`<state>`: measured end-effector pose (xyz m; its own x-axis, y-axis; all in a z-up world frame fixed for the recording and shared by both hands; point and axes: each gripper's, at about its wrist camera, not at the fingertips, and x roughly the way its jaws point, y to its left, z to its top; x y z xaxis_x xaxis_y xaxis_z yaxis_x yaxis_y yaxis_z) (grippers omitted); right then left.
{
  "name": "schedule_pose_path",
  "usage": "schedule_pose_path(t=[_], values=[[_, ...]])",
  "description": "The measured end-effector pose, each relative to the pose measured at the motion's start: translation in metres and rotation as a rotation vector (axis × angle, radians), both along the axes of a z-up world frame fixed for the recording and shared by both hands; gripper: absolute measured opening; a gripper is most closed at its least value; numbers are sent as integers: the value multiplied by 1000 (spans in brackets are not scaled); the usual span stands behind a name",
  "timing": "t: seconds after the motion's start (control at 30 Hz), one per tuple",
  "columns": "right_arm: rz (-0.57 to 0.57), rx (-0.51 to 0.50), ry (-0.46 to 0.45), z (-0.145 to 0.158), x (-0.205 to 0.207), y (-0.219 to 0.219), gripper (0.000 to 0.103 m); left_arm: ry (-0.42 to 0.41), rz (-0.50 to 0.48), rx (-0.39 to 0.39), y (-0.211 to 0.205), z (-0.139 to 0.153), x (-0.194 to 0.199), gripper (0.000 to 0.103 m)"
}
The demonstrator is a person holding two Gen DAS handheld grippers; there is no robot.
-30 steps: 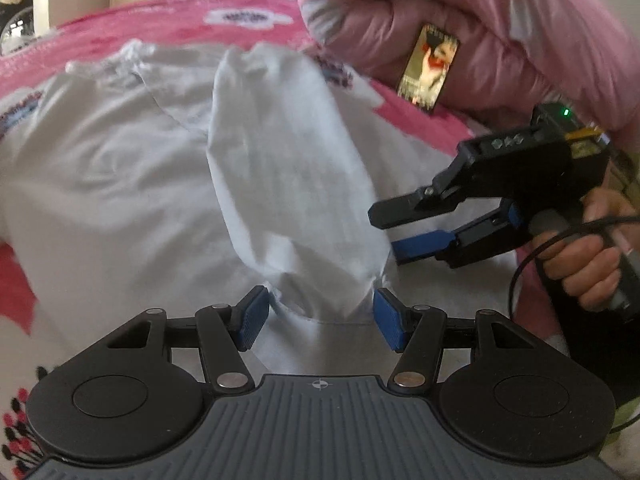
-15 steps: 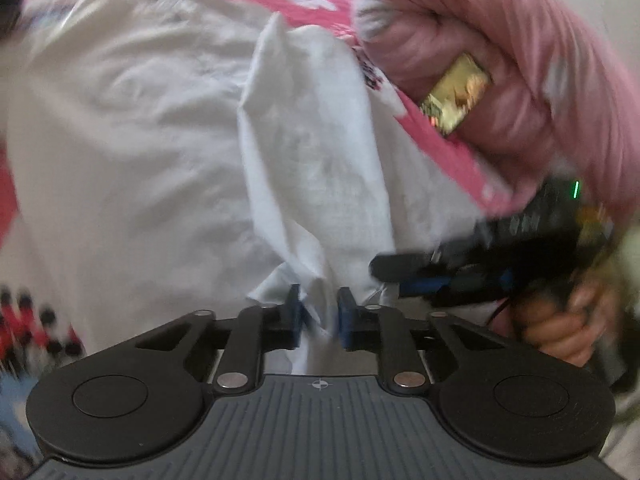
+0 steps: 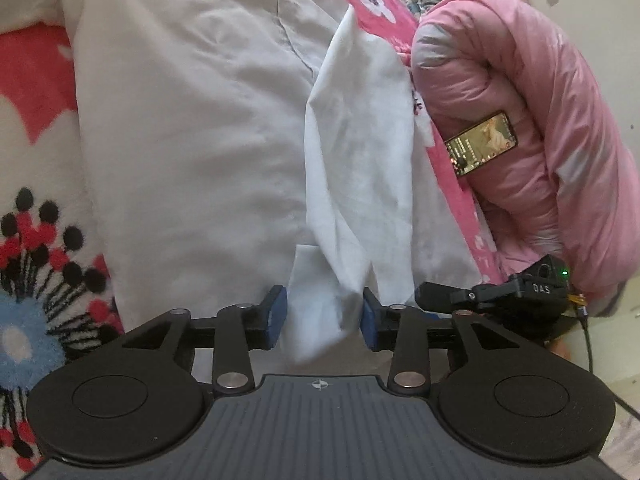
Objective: Fold clothes
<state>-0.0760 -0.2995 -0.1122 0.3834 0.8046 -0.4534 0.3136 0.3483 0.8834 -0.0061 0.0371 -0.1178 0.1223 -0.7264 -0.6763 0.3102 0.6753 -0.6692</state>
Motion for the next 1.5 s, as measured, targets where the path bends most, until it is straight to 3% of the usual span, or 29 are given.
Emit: schedule_pose_path(t=[0.27,0.3,0.37,0.47,0.53,0.67,0.73,0.87,0.9,0.93,0.97,1.03,1.1,1.17,1.3,1.5], values=[[28,-59,-56,4,-3,11,46,-52,5,-32,-2,4,2,45],[37,-68,-75,6,-1,15,43,-27,16,-61,-1,4,4,45],[54,-69,-109,11,1,17,21,23,38,-119,-1,5,9,45],[7,33,-94,9,2,5,9,71,77,-174,1,7,16,45],[-34,111,-74,7,3,-5,7,84,103,-195,3,7,21,53],[-115,269,17,-9,4,-23,7,114,129,-169,1,-2,28,62],[-140,281,55,-16,4,-27,7,121,127,-144,-2,-8,28,62],[-126,179,41,-14,4,-27,13,71,91,-108,-10,-7,22,62],[-111,134,22,-10,4,-26,22,53,79,-103,-12,-6,20,62],[-96,92,2,-6,4,-24,36,36,68,-97,-14,-4,17,60],[-82,54,-21,-2,5,-21,43,18,57,-92,-16,-3,15,58],[-50,18,-50,1,4,-16,43,-1,30,-91,-21,-3,12,49],[-16,2,-70,3,2,-12,39,13,3,-98,-24,-6,11,33],[15,-4,-87,5,0,-8,19,54,1,-118,-20,-9,10,24],[24,136,-32,2,-2,-9,13,160,34,-206,-4,-3,7,19],[29,401,171,-25,-4,4,13,298,72,-272,16,-3,6,19]])
